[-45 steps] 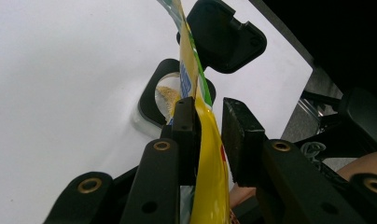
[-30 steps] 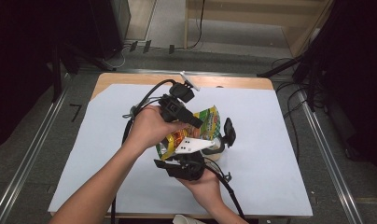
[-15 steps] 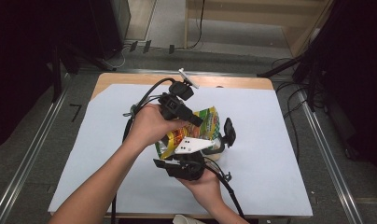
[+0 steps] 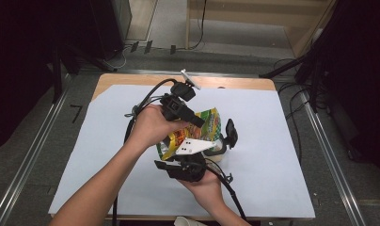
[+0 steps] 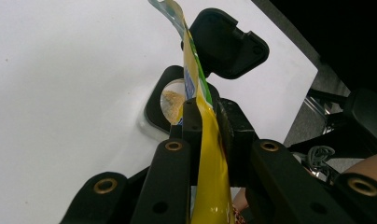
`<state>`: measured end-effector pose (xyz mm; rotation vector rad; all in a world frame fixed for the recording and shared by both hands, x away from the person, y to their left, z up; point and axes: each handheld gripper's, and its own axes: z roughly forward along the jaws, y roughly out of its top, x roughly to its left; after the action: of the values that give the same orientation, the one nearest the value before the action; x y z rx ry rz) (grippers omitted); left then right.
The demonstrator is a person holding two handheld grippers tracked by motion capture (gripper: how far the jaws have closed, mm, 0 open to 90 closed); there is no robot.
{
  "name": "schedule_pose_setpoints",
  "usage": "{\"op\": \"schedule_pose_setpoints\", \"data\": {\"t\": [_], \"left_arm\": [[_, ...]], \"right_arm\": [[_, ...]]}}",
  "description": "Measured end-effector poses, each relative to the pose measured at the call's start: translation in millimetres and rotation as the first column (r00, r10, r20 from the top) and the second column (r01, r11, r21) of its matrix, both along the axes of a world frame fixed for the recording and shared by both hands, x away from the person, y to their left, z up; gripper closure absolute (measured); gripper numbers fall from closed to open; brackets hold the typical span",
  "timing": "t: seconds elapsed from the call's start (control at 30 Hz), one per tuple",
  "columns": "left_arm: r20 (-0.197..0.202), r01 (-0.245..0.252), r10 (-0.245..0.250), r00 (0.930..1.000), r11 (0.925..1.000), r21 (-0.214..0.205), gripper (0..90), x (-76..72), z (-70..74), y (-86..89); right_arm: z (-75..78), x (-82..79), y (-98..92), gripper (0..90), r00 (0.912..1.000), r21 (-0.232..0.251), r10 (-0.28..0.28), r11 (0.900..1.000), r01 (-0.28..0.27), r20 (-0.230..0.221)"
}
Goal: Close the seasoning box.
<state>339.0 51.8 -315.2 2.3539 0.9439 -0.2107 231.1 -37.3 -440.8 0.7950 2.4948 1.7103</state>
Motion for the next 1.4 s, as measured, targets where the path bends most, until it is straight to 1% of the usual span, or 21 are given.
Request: {"op": "schedule_pose_setpoints", "data": {"t": [0.27, 0.4, 0.5, 0.57, 0.83, 0.97, 1.0, 1.17, 1.4], "left_arm": [[0.013, -0.003, 0.003, 0.9999, 1.0, -0.004, 82.9, 0.3, 0.6, -0.5], [0.019, -0.003, 0.003, 0.9998, 1.0, 0.0, 82.9, -0.7, 0.8, -0.3], [0.026, -0.004, 0.004, 0.9997, 1.0, -0.001, 82.8, -1.8, 1.6, -0.6], [0.029, -0.002, 0.002, 0.9996, 1.0, 0.0, 82.8, -2.1, 2.1, -0.6], [0.026, -0.002, 0.002, 0.9996, 1.0, -0.002, 82.7, -1.5, 0.8, -0.8], [0.026, -0.004, 0.004, 0.9997, 1.0, -0.002, 82.6, -1.7, 0.5, -0.4], [0.025, -0.004, 0.004, 0.9997, 1.0, -0.002, 82.6, -1.7, 0.3, -0.2], [0.017, -0.007, 0.007, 0.9998, 1.0, -0.007, 82.6, -1.0, 0.1, 0.7], [0.016, -0.002, 0.002, 0.9999, 1.0, -0.004, 82.5, -0.9, 0.0, 1.1]], "right_arm": [[-0.1, 1.7, -0.9, 70.3, 0.9999, -0.007, -0.008, 0.9999, 0.009, 0.008], [-0.4, 1.3, 0.4, 71.5, 0.9995, -0.022, -0.013, 0.9997, 0.014, 0.029], [-0.5, 1.4, 0.8, 72.8, 0.9993, -0.026, -0.02, 0.9995, 0.02, 0.032], [-0.5, 1.8, 0.3, 73.3, 0.9988, -0.03, -0.025, 0.9992, 0.026, 0.043], [-1.1, 2.0, 0.4, 73.3, 0.9992, -0.029, -0.025, 0.9992, 0.026, 0.03], [-1.3, 2.2, 0.2, 73.3, 0.9991, -0.031, -0.025, 0.9992, 0.026, 0.035], [-1.3, 2.0, 0.4, 73.3, 0.9993, -0.031, -0.023, 0.9992, 0.024, 0.029], [-1.4, 1.9, 0.9, 73.3, 0.9993, -0.031, -0.02, 0.9993, 0.021, 0.031], [-1.2, 1.5, 1.3, 73.3, 0.9994, -0.03, -0.02, 0.9993, 0.021, 0.029]]}}
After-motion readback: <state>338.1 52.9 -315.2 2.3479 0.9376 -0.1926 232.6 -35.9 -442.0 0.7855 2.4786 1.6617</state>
